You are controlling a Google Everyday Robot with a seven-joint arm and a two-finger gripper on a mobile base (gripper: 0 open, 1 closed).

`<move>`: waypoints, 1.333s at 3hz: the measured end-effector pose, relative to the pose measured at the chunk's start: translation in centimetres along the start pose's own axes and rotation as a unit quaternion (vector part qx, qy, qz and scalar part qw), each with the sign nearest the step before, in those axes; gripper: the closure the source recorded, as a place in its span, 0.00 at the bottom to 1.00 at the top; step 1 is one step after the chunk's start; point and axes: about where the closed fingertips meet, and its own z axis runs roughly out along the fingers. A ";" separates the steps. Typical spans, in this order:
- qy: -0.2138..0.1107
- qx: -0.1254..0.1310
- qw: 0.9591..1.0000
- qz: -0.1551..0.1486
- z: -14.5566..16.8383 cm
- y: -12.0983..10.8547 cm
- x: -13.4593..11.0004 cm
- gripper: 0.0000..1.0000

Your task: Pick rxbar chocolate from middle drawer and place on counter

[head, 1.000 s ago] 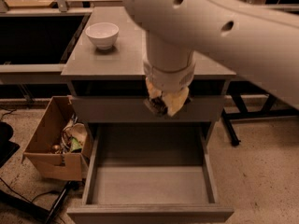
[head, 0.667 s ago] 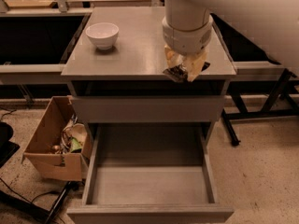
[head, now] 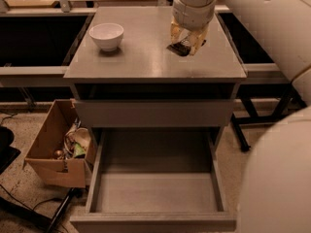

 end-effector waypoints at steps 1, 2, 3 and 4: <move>-0.025 0.087 0.996 0.016 3.0 -4.3 3.9 1.00; -0.059 0.133 0.989 0.034 6.2 -5.6 5.2 1.00; -0.063 0.138 0.988 0.036 6.6 -5.9 5.3 0.81; -0.063 0.138 0.988 0.036 6.6 -5.9 5.3 0.50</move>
Offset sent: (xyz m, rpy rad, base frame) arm 0.1295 0.0055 -0.0461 0.4364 -0.0793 0.0391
